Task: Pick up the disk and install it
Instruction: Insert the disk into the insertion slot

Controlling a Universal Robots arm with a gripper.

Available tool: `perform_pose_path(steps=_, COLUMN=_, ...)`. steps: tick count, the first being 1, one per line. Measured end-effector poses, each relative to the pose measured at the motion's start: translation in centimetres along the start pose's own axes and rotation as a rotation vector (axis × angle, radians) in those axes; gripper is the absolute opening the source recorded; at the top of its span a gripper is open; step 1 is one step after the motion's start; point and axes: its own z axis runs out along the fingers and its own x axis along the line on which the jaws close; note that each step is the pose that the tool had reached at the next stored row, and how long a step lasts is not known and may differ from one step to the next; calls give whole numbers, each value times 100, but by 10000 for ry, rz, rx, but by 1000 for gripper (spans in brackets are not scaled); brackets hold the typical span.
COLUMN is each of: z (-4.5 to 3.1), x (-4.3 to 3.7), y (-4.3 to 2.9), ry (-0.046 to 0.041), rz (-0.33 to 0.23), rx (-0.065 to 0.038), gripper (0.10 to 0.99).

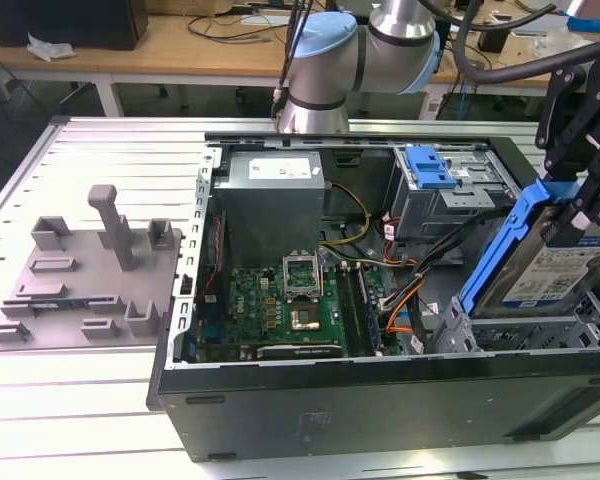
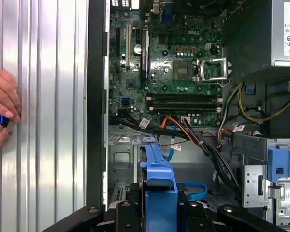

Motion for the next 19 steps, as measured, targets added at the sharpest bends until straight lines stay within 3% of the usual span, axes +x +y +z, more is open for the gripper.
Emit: perform_pose_path(steps=19, z=239, x=30, y=-4, ry=0, rz=0, rx=0, gripper=365)
